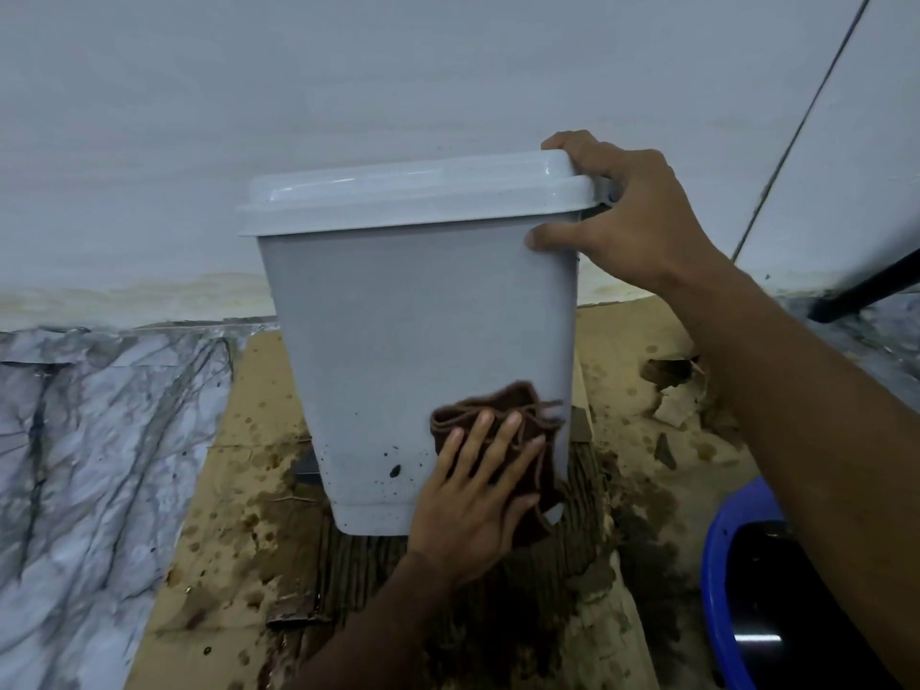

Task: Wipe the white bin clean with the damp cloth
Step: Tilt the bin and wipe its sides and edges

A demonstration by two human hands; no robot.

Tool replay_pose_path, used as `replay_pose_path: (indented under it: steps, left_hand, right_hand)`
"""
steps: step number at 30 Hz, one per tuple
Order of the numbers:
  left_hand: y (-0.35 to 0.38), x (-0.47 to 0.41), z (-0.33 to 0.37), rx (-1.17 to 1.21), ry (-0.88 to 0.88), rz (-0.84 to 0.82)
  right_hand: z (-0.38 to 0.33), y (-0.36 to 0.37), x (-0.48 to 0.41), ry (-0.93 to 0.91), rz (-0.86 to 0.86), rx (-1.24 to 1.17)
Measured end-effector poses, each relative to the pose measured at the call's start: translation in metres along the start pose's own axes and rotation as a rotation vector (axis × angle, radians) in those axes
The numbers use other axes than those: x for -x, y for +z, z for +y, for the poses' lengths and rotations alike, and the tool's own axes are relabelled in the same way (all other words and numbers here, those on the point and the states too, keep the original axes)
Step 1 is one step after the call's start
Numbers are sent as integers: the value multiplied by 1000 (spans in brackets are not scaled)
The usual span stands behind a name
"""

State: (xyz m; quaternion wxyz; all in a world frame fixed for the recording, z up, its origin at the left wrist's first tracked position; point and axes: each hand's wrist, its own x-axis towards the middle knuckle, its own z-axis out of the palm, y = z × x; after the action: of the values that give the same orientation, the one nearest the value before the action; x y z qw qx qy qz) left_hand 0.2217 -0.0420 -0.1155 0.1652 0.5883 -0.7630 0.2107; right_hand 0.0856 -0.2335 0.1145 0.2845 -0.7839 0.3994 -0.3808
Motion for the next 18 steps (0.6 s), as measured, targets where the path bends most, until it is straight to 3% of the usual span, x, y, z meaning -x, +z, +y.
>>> replay_pose_path:
  steps: [6, 9, 14, 18]
  left_hand:
    - [-47, -66, -68, 16, -362, 206]
    - [-56, -74, -86, 27, -449, 259]
    - [-26, -18, -49, 71, -487, 164]
    - [1, 39, 3, 116, -409, 8]
  right_hand:
    - [0, -1, 0, -55, -19, -14]
    - [2, -1, -1, -79, -27, 7]
    - [3, 0, -2, -99, -21, 22]
    - [4, 0, -2, -124, -21, 15]
